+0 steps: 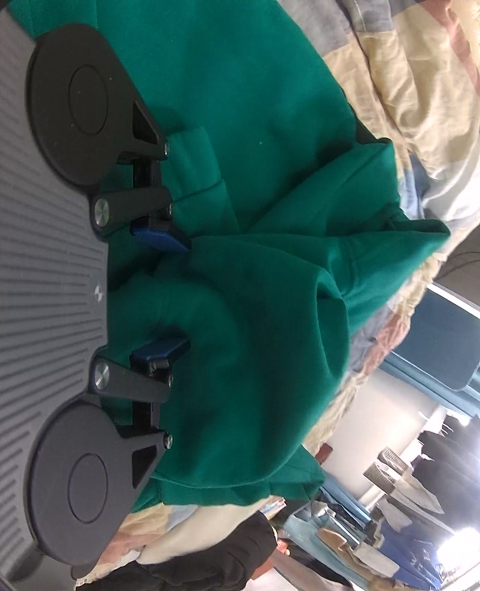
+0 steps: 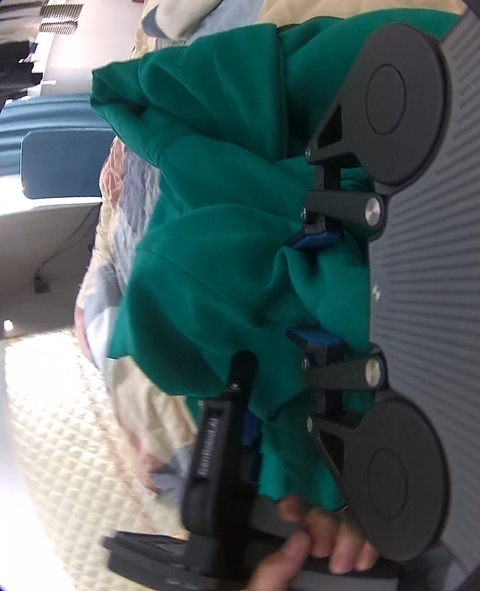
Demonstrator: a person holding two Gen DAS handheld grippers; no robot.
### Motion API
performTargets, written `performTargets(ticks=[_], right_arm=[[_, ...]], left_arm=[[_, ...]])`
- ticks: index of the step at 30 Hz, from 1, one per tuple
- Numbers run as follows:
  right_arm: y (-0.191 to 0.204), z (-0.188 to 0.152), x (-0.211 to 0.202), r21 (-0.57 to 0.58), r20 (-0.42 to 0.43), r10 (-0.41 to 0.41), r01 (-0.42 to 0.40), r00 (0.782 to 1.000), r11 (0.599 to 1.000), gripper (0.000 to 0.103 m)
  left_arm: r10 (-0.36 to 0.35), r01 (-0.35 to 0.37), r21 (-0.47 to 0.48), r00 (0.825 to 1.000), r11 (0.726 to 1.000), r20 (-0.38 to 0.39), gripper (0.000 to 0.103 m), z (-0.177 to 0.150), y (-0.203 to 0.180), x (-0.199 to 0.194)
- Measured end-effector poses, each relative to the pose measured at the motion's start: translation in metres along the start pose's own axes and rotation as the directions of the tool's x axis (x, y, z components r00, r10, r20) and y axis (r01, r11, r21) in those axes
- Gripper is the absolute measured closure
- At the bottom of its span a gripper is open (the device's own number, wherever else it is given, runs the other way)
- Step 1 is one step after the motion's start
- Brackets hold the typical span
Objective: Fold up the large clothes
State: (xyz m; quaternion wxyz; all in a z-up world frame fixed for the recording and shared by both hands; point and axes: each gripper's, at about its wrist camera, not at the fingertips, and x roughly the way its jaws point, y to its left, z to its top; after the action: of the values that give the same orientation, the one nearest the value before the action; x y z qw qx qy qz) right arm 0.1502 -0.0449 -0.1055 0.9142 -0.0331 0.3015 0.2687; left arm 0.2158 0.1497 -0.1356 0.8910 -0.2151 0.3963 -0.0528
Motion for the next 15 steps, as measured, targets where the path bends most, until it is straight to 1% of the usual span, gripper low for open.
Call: performTargets(ticks=[2, 4, 6, 9, 11, 13, 15], right_arm=[[0.007, -0.003, 0.002, -0.055, -0.004, -0.018, 0.018, 1.000, 0.998, 0.056], [0.012, -0.004, 0.002, -0.074, 0.001, -0.034, 0.034, 0.999, 0.997, 0.056], [0.012, -0.002, -0.003, -0.071, 0.008, -0.035, 0.035, 0.999, 0.997, 0.055], [0.006, 0.006, -0.014, -0.018, 0.023, -0.017, 0.017, 1.000, 1.000, 0.055], [-0.001, 0.013, -0.022, 0.041, 0.037, 0.002, -0.004, 0.999, 0.999, 0.054], [-0.009, 0.022, -0.031, 0.099, 0.075, 0.022, -0.029, 0.997, 0.995, 0.053], [-0.017, 0.033, -0.040, 0.136, 0.117, 0.025, -0.041, 0.993, 0.990, 0.046]], left_arm=[[0.014, -0.014, 0.005, 1.000, 1.000, -0.004, 0.046, -0.001, 0.000, 0.003], [0.017, -0.018, 0.018, 1.000, 1.000, 0.010, 0.046, -0.001, -0.002, 0.002], [0.002, -0.002, 0.008, 0.999, 1.000, 0.034, 0.046, 0.000, 0.000, -0.002], [-0.029, 0.034, -0.045, 0.993, 0.998, 0.111, 0.045, 0.005, 0.005, -0.021], [-0.065, 0.082, -0.093, 0.983, 0.992, 0.172, 0.045, 0.012, 0.013, -0.031], [-0.072, 0.101, -0.129, 0.974, 0.986, 0.215, 0.043, 0.022, 0.018, -0.036], [-0.062, 0.101, -0.156, 0.970, 0.983, 0.237, 0.043, 0.034, 0.023, -0.032]])
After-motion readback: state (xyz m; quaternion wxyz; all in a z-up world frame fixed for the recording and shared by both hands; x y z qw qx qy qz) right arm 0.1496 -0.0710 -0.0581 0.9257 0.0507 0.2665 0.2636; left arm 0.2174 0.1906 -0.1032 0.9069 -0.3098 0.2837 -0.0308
